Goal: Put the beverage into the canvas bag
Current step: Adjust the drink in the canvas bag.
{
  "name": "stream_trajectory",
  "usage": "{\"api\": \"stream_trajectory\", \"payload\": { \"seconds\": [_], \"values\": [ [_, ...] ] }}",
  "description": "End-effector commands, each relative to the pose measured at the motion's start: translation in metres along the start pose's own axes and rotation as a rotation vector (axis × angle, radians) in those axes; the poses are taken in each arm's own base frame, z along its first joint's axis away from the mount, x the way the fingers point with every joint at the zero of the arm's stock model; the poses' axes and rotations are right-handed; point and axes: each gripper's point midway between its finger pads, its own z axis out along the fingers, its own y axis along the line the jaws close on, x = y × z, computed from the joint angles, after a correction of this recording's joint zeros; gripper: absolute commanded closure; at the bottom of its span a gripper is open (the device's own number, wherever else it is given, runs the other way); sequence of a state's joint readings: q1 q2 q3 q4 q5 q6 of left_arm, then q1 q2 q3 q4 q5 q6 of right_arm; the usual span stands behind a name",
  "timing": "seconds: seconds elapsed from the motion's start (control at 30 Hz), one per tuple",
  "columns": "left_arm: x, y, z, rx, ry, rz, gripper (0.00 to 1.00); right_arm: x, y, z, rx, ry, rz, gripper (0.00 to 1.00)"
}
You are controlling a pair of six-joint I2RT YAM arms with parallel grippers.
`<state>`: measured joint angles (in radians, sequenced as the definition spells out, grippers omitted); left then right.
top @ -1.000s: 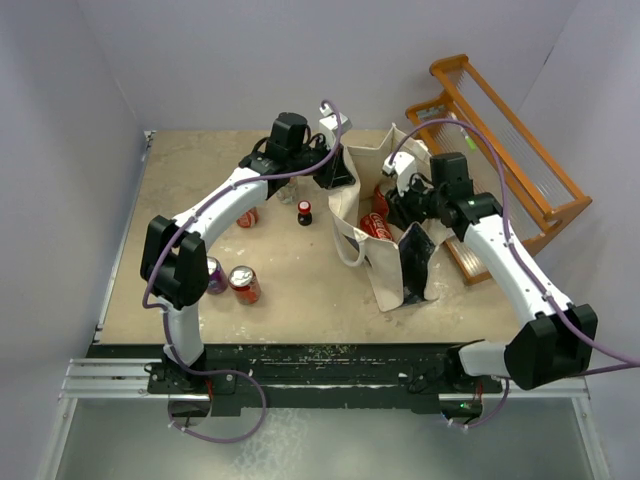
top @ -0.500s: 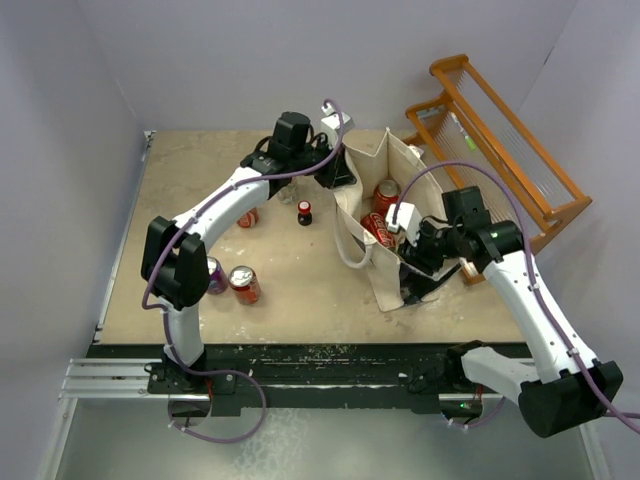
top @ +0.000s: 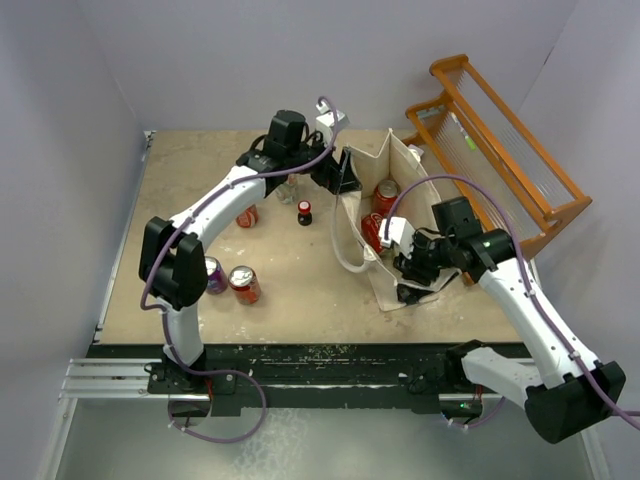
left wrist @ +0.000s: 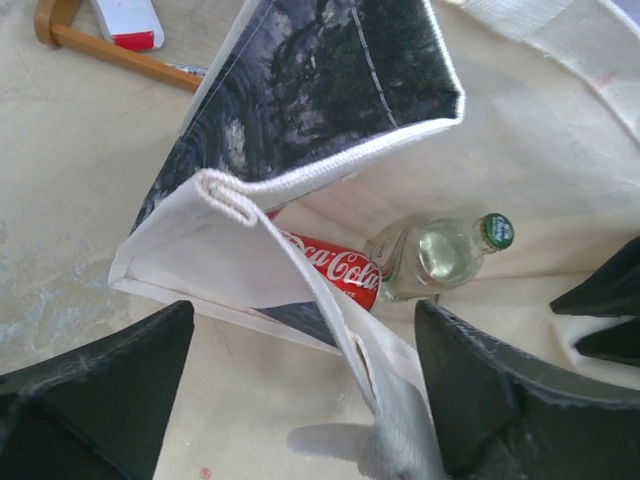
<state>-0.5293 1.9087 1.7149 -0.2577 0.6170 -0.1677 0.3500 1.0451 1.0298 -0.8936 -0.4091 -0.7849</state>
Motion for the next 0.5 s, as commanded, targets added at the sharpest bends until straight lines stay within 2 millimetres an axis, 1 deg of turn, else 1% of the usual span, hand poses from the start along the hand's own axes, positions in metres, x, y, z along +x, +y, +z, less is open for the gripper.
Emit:
{"api": "stream_trajectory", "payload": {
  "seconds": [0.0,0.03,0.2,0.33,0.37,0.47],
  "values": [
    [-0.045,-0.042,-0.039,0.089,-0.104,0.026,0.02,0.012,0.019,0.007,-0.040,0.041,0.011,0.56],
    [-0.043,-0.047,-0.043,0.103,-0.101,0.017,0.00,0.010,0.021,0.008,-0.040,0.035,0.002,0.56],
    [-0.003,-0.061,-0.048,0.151,0.004,-0.087,0.01,0.002,0.023,0.015,-0.034,0.000,-0.033,0.56],
    [0.028,-0.073,-0.043,0.193,0.082,-0.140,0.00,-0.001,0.022,0.021,-0.026,-0.020,-0.041,0.56],
    [0.035,-0.074,-0.041,0.196,0.103,-0.150,0.01,-0.001,0.022,0.023,-0.024,-0.023,-0.041,0.56],
    [0.051,-0.072,-0.035,0.197,0.142,-0.177,0.09,-0.002,0.020,0.025,-0.018,-0.029,-0.043,0.56]
  ]
}}
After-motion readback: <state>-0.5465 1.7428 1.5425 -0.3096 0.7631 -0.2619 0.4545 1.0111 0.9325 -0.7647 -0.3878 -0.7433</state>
